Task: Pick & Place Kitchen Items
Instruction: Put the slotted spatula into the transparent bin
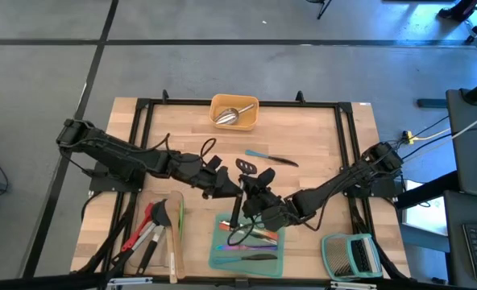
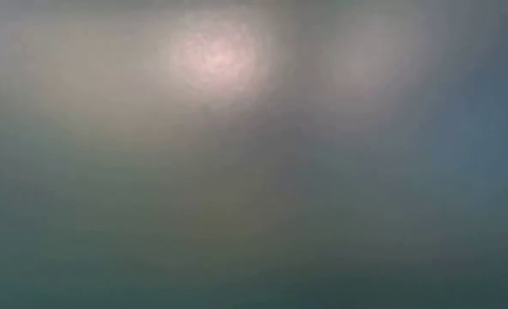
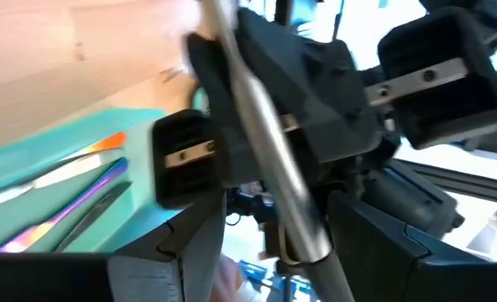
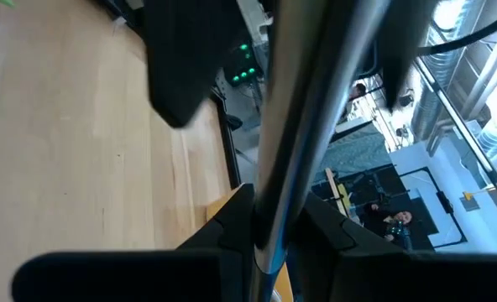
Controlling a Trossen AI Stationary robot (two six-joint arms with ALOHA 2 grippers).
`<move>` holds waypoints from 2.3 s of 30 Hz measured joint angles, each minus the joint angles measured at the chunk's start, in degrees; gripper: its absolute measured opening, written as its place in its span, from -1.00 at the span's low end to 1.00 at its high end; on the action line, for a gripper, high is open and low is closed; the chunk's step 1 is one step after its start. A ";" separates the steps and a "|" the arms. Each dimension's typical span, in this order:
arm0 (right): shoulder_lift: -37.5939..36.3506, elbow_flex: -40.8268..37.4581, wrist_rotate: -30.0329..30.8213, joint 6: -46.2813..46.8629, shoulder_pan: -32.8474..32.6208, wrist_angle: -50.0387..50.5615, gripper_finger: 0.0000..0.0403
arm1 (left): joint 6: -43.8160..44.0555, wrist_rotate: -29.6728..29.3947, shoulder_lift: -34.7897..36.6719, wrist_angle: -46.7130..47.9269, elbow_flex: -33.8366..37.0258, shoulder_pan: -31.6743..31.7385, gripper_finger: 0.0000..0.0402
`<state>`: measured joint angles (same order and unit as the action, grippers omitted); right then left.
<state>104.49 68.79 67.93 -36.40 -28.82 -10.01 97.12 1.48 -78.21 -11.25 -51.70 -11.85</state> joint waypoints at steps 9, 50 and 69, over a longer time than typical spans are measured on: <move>0.00 -0.02 -0.60 0.91 2.44 0.18 -0.73 | -1.16 3.69 -2.91 -4.10 -0.01 2.44 -0.01; -3.65 0.20 8.89 -7.69 -9.98 -1.87 0.35 | 0.09 -16.37 2.90 8.73 0.17 -13.39 -0.76; -21.46 0.00 -23.83 23.70 1.14 36.91 0.35 | 32.57 -38.03 5.54 26.88 -6.28 -40.68 -0.76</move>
<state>83.02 68.79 44.10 -12.70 -27.68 26.90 129.70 -36.55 -72.66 15.63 -57.98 -52.53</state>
